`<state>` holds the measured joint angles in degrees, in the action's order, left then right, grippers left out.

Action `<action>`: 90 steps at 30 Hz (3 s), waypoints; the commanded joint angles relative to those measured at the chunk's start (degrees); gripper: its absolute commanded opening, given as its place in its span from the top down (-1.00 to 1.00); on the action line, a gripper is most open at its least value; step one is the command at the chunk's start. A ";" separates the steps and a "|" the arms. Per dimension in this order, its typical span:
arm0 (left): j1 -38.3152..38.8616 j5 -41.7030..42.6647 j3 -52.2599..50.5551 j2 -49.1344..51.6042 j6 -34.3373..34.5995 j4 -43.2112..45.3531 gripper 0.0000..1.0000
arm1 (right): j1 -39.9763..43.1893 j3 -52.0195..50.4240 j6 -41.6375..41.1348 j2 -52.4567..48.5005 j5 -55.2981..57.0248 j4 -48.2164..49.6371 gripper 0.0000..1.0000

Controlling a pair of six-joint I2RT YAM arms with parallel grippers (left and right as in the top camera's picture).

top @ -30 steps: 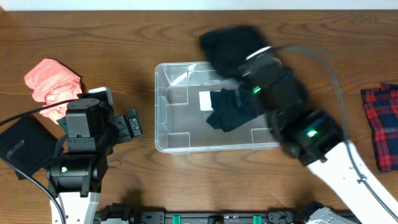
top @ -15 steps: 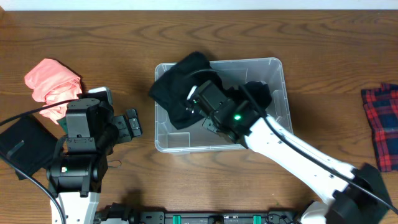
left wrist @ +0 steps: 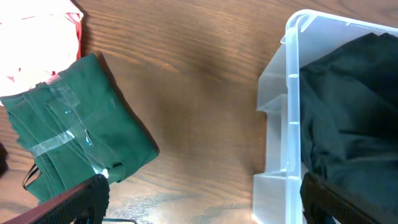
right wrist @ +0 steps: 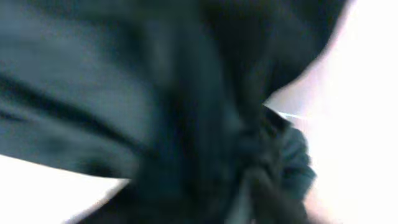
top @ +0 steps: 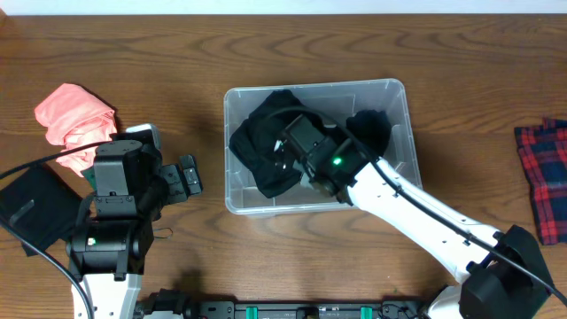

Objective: Pack container
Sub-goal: 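Place the second black garment into the bin and press it flat, then move the right gripper back to grasp the red plaid shirt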

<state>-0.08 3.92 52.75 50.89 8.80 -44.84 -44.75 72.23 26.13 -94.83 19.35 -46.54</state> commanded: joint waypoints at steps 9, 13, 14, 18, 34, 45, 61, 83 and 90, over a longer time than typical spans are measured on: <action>0.26 0.09 1.22 0.02 0.24 -0.09 -0.96 | 0.76 0.09 -1.62 8.09 -5.79 11.89 -0.78; 0.26 0.09 1.22 0.02 0.24 -0.09 -0.96 | 0.74 0.07 -1.73 8.00 -13.22 15.32 -0.48; 0.26 0.09 1.22 0.02 0.26 -0.09 -0.96 | 0.74 0.09 -2.23 7.65 -14.80 16.13 -0.39; 0.26 0.09 1.22 0.02 0.24 -0.11 -0.96 | 0.76 0.07 -7.78 4.35 -19.89 20.48 0.08; 0.26 0.09 1.22 0.02 0.24 -0.11 -0.96 | 0.63 0.22 -15.19 -15.13 -19.12 21.81 -0.06; 0.26 0.09 1.22 0.02 0.24 -0.11 -0.96 | 8.41 1.64 -20.85 9.49 9.55 19.19 -0.96; 0.26 0.09 1.22 0.02 0.24 -0.11 -0.96 | 60.83 -3.04 -21.99 -4.37 9.84 5.73 -0.98; 0.26 0.07 1.20 0.02 0.24 -0.11 -0.96 | 76.78 -3.04 -17.64 -21.77 15.52 17.79 -0.98; 0.26 0.07 1.22 0.02 0.24 0.13 -0.96 | 80.04 -3.04 -17.97 -27.21 15.52 18.40 -0.84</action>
<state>-0.08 3.92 52.77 50.89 8.82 -44.77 33.28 71.33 7.79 -115.98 36.91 -27.09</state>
